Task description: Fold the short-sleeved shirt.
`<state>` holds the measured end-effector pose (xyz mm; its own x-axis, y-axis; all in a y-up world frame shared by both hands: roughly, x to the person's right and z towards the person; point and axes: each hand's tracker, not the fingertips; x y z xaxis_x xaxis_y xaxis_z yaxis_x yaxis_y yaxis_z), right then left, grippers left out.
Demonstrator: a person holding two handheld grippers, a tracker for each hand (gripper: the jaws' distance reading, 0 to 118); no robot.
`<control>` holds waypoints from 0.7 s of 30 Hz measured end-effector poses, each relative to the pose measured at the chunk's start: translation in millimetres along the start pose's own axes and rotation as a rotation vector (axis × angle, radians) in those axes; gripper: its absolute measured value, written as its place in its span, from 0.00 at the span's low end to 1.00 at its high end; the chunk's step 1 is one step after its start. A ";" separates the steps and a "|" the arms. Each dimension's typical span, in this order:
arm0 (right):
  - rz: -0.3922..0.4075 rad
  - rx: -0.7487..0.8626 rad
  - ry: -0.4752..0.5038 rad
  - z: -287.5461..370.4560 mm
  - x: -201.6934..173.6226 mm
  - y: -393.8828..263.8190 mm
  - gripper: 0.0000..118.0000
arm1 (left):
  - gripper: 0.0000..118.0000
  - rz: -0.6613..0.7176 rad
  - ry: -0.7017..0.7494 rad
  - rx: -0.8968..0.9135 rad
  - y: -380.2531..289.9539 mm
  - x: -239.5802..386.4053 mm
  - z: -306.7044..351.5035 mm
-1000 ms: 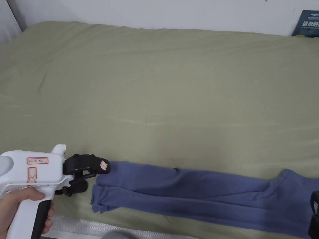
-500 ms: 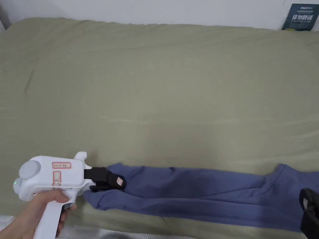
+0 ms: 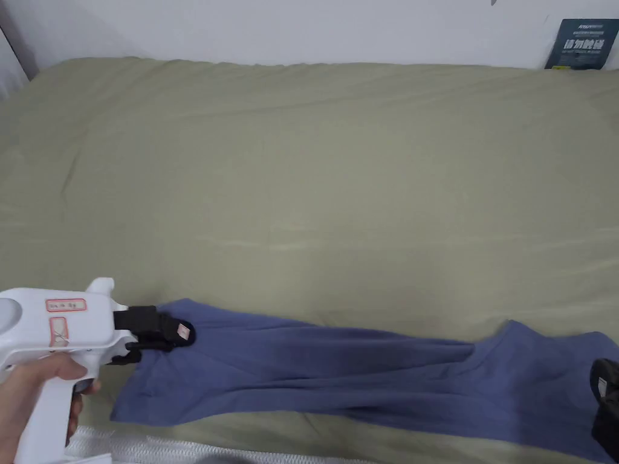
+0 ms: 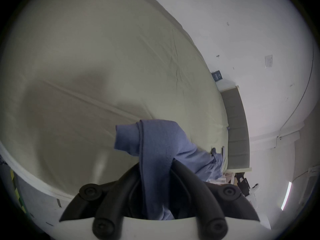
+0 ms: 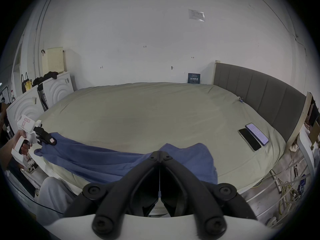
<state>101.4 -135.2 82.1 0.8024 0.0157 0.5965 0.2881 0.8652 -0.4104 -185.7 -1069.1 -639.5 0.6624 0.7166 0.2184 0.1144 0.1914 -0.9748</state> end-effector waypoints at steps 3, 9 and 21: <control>-0.003 0.000 0.008 -1.2 5.0 1.1 0.02 | 0.04 0.001 0.048 0.073 56.1 -30.3 71.3; 0.001 0.002 0.018 -3.6 8.2 1.2 0.02 | 0.04 -0.043 0.152 0.122 113.9 -50.0 177.9; -0.011 -0.008 0.049 -1.1 13.6 -9.7 0.02 | 0.04 -0.361 0.355 -0.007 190.0 78.4 219.0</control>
<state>110.1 -143.9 93.5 0.8237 -0.0184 0.5667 0.3011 0.8611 -0.4097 -274.3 -829.7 -797.8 0.7907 0.3329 0.5138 0.3864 0.3796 -0.8406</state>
